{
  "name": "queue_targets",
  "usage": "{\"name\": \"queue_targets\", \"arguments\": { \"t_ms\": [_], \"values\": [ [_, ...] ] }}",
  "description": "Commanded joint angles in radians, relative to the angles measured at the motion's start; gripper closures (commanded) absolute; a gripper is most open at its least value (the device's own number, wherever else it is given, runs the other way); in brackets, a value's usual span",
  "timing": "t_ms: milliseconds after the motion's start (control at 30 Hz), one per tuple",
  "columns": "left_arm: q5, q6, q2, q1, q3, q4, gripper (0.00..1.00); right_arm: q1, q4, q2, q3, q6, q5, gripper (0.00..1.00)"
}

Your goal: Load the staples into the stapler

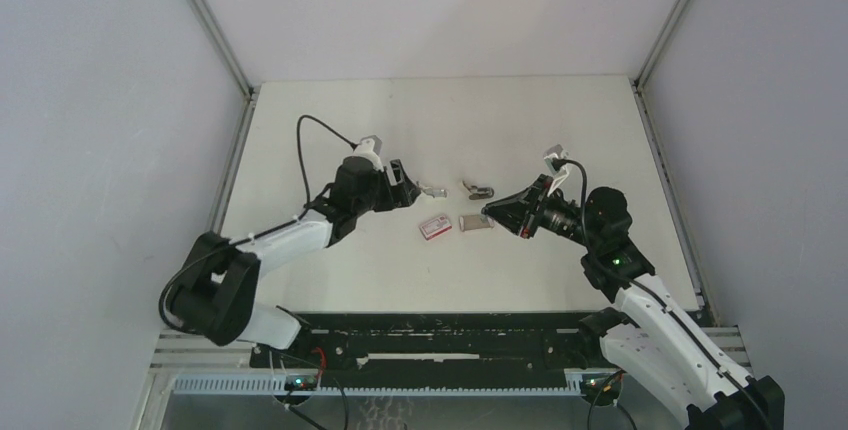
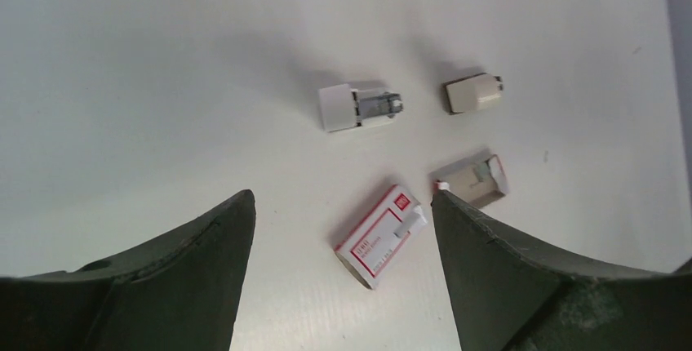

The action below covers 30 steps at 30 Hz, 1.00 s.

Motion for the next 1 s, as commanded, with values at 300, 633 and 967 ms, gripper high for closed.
{"name": "queue_targets", "arguments": {
  "t_ms": [300, 633, 967],
  "values": [
    [0.046, 0.077, 0.265, 0.027, 0.200, 0.139, 0.29, 0.003, -0.024, -0.016, 0.005, -0.071, 0.021, 0.90],
    [0.062, 0.095, 0.351, 0.027, 0.279, 0.060, 0.50, -0.001, 0.002, 0.008, 0.001, -0.066, 0.006, 0.90],
    [0.063, 0.116, 0.333, 0.027, 0.275, 0.046, 0.85, -0.001, 0.013, 0.021, 0.002, -0.078, 0.006, 0.90]
  ]
}}
